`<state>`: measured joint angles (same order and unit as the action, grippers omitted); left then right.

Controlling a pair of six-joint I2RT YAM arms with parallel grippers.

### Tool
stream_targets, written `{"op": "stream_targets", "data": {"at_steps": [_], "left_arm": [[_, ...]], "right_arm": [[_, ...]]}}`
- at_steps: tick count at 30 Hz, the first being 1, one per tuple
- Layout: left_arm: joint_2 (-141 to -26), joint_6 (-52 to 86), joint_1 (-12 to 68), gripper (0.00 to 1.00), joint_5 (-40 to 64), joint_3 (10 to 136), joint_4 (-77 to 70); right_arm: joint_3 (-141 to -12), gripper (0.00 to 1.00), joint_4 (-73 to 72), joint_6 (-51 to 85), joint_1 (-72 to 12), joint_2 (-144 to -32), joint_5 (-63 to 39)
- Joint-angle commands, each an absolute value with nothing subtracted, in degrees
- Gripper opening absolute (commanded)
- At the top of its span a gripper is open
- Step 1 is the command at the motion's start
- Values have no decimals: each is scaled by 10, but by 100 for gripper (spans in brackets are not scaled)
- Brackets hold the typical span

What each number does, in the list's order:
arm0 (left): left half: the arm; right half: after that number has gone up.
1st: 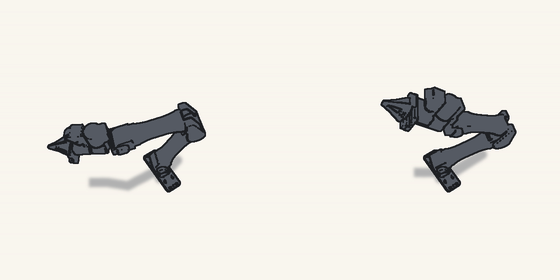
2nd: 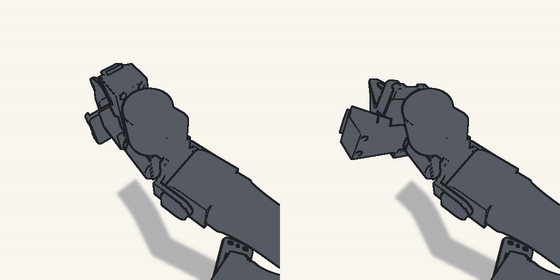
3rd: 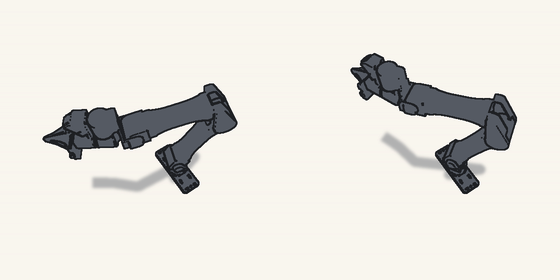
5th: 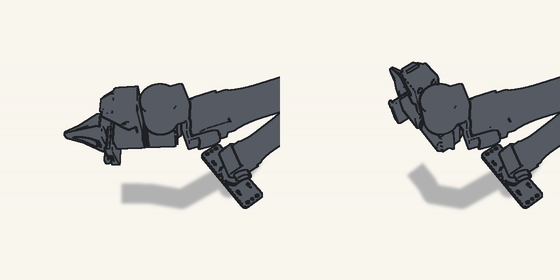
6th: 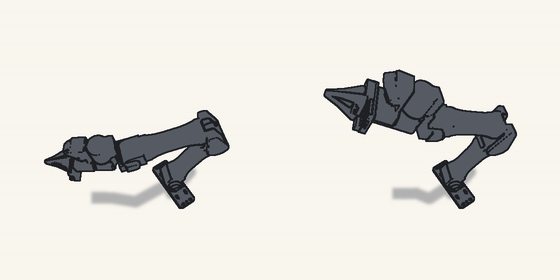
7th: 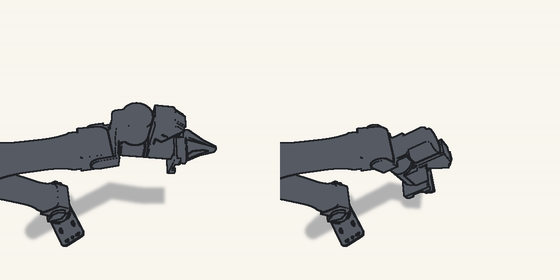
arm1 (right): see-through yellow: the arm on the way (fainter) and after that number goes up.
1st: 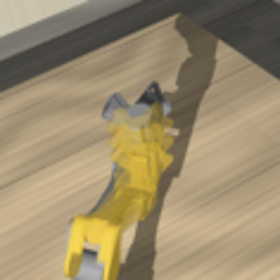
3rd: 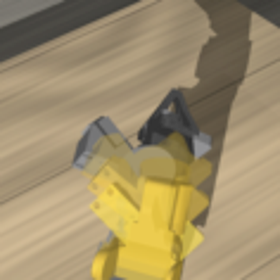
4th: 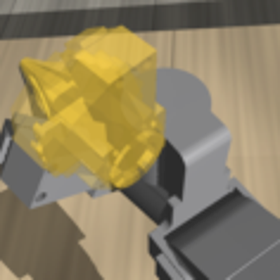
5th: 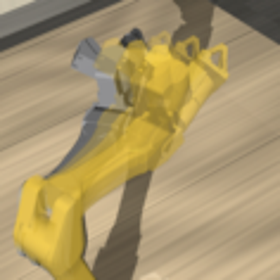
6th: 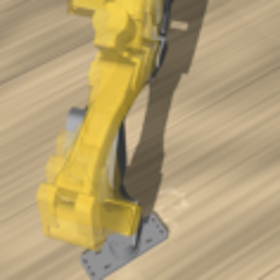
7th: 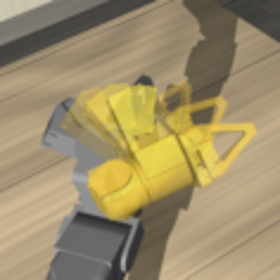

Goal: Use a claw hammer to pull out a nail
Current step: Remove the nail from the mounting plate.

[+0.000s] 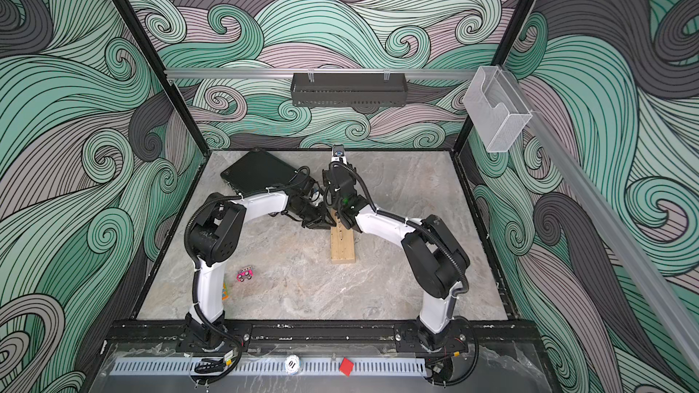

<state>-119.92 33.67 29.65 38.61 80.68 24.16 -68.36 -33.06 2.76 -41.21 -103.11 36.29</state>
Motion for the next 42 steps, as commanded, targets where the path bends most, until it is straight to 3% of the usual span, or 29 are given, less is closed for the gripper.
{"op": "stream_targets", "data": {"at_steps": [1, 42], "left_arm": [[-1241, 339, 301, 25, 350, 802, 265], [-1248, 336, 301, 25, 350, 810, 270]], "right_arm": [[-689, 0, -372, 33, -415, -1012, 384], [-735, 0, -360, -30, -431, -1016, 375]]}}
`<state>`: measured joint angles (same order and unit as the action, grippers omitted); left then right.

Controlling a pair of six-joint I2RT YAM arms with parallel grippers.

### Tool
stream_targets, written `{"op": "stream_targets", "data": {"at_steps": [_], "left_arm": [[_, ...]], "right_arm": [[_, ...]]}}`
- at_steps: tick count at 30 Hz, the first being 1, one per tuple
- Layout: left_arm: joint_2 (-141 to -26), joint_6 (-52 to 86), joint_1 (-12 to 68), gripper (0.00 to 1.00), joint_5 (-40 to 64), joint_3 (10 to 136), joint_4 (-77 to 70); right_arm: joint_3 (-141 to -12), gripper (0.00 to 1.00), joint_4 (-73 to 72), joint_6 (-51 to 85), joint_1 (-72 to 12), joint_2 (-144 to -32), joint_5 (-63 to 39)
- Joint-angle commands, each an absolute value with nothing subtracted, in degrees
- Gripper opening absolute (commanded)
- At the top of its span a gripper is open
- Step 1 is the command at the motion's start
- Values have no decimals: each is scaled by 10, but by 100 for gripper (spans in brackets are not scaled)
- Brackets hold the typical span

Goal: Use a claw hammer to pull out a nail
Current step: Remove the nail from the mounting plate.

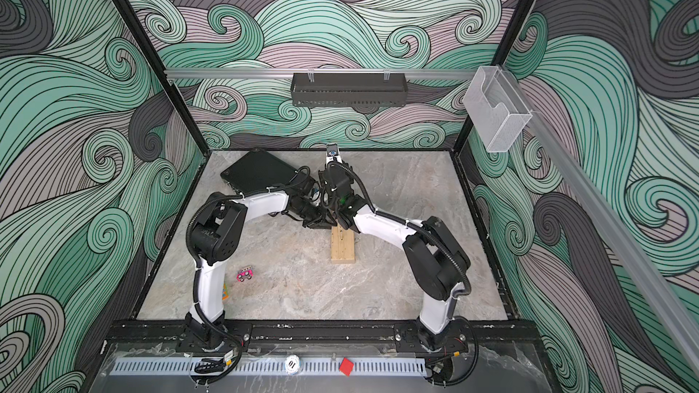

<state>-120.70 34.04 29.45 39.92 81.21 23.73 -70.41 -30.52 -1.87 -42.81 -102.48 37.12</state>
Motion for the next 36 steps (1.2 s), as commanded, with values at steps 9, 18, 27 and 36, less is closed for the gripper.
{"op": "stream_targets", "data": {"at_steps": [9, 18, 27, 36], "left_arm": [[-1244, 333, 301, 25, 346, 810, 272], [-1246, 331, 300, 25, 340, 815, 282], [-1250, 332, 301, 24, 322, 818, 297], [-1258, 333, 300, 24, 317, 819, 301]], "right_arm": [[-739, 0, -363, -20, -431, -1014, 372], [-737, 0, -315, -3, -430, -1005, 378], [-773, 0, -173, 49, -422, -1014, 383], [-838, 0, -17, 108, -395, -1034, 351]]}}
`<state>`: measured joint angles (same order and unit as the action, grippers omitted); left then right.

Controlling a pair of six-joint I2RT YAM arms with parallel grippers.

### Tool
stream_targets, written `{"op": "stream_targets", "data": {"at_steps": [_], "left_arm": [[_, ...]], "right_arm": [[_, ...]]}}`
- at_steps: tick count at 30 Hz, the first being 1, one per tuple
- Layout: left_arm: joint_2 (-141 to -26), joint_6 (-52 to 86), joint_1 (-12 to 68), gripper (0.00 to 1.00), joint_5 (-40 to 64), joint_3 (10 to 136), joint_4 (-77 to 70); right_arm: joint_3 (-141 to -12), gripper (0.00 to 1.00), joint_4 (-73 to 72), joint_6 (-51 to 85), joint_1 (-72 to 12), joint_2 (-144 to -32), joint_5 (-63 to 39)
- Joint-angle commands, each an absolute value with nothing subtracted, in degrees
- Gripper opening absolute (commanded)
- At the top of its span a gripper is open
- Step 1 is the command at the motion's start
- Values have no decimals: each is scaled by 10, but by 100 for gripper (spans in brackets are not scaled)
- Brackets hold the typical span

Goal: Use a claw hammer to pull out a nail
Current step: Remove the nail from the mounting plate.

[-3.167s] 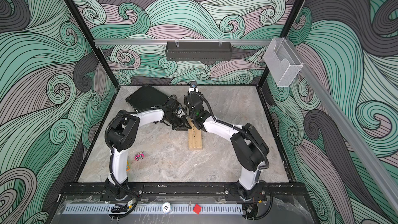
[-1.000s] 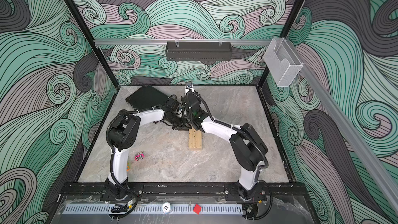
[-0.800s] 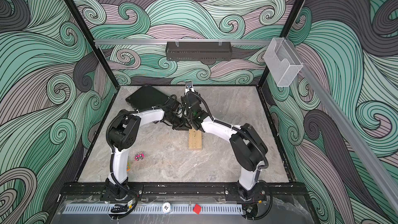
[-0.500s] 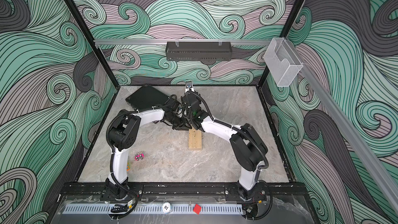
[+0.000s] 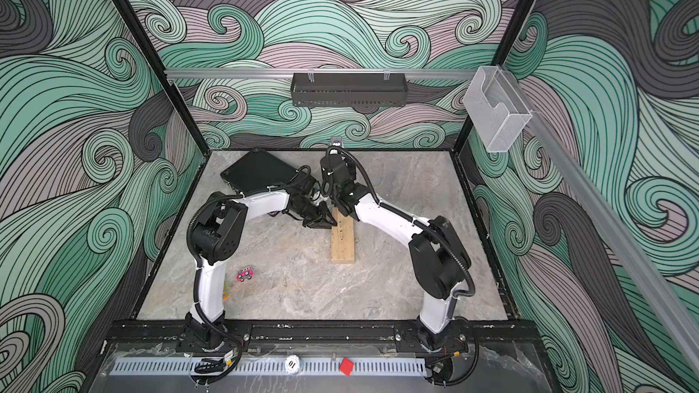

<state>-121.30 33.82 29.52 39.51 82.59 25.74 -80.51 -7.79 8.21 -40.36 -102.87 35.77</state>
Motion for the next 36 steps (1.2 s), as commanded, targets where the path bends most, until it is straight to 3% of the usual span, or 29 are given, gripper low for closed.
{"op": "stream_targets", "data": {"at_steps": [1, 22, 36], "left_arm": [[-1258, 332, 301, 24, 314, 819, 304], [-1267, 311, 304, 22, 246, 820, 351], [-1274, 285, 305, 21, 202, 827, 381]], "right_arm": [[-845, 0, -2, 113, -394, -1038, 349], [-1106, 0, 395, 193, -359, -1175, 273], [-1170, 0, 480, 221, -347, -1233, 218]]}}
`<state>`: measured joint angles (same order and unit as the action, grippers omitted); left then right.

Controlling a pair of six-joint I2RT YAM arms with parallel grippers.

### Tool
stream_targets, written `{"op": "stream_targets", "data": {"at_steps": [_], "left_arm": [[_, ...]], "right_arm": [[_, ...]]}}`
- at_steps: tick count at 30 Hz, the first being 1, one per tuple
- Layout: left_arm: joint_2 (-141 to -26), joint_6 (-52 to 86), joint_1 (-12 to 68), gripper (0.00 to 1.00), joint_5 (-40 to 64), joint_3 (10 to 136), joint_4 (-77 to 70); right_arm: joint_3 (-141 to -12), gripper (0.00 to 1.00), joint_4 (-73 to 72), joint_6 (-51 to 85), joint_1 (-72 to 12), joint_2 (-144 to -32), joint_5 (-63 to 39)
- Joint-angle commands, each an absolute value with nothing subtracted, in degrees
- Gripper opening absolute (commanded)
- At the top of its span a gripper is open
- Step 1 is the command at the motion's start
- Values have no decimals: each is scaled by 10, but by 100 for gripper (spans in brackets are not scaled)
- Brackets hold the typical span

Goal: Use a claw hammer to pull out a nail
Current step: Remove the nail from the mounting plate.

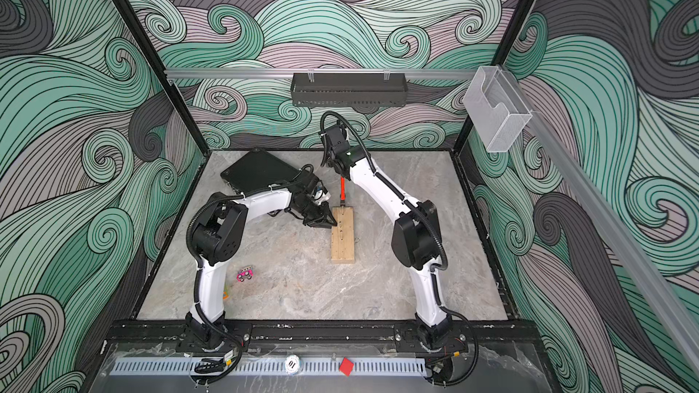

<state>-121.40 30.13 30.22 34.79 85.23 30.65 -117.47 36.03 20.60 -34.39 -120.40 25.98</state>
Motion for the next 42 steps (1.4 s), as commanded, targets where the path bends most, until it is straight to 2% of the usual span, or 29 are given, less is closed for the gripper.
{"op": "stream_targets", "data": {"at_steps": [1, 21, 42], "left_arm": [[-1276, 285, 305, 22, 199, 827, 382], [-1298, 266, 306, 20, 151, 828, 406], [-1339, 262, 315, 20, 110, 844, 444]], "right_arm": [[-1170, 0, 481, 222, -346, -1235, 214], [-1212, 0, 528, 232, -330, -1280, 164], [-1254, 0, 528, 232, -326, -1256, 154]]}}
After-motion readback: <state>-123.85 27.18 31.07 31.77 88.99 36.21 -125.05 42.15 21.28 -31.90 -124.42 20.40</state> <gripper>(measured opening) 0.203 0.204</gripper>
